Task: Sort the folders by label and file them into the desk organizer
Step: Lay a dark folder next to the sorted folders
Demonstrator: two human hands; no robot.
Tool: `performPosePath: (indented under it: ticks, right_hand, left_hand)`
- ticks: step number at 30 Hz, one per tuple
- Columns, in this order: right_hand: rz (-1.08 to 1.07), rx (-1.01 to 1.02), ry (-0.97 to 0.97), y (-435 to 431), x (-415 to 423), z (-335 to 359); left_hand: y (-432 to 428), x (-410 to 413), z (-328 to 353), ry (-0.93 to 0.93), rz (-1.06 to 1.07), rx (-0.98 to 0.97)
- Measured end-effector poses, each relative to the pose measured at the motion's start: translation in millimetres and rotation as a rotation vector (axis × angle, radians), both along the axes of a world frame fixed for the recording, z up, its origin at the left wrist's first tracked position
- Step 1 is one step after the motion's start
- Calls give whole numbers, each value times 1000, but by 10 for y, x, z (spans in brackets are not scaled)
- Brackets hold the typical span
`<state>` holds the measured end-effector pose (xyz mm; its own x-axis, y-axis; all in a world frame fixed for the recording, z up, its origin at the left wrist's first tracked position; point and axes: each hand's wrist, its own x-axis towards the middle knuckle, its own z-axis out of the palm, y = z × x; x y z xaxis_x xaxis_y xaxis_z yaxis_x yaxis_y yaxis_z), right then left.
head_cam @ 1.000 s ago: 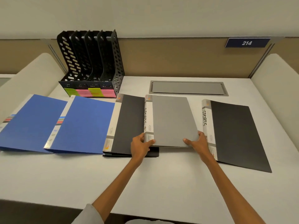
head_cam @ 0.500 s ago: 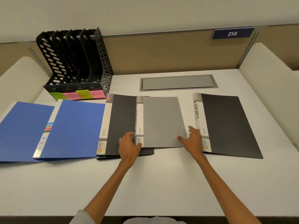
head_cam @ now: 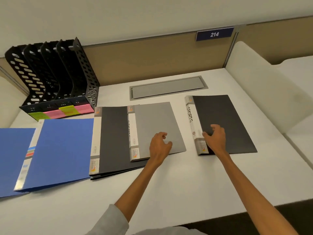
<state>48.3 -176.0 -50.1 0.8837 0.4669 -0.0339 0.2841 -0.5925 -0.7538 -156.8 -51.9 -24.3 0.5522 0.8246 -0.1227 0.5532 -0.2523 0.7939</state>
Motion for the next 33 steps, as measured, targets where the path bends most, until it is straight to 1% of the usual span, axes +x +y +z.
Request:
performPosePath:
  ticks: [3, 9, 14, 18, 22, 25, 26, 30, 33]
  right_hand:
    - [-103, -83, 30, -284, 227, -2]
    - [-251, -237, 35, -747, 540, 7]
    - [-307, -443, 67, -979, 600, -23]
    - [-276, -537, 55, -1007, 580, -54]
    - [-306, -522, 191, -994, 584, -50]
    - [-291, -520, 208, -989, 591, -47]
    - [-286, -502, 219, -978, 593, -43]
    - [-263, -410, 263, -920, 566, -44]
    - [-242, -305, 325, -864, 525, -47]
  left_hand:
    - [-76, 234, -52, 51, -130, -64]
    - [-250, 611, -99, 145, -265, -59]
    - [-398, 888, -130, 251, -358, -12]
    - [-604, 1054, -158, 356, -383, -36]
    - [-646, 1074, -165, 282, -232, -229]
    - [-540, 1023, -156, 151, -191, -384]
    - [-516, 989, -145, 119, -186, -391]
    - [-463, 869, -76, 63, -155, -290]
    - [-399, 831, 60, -32, -122, -317]
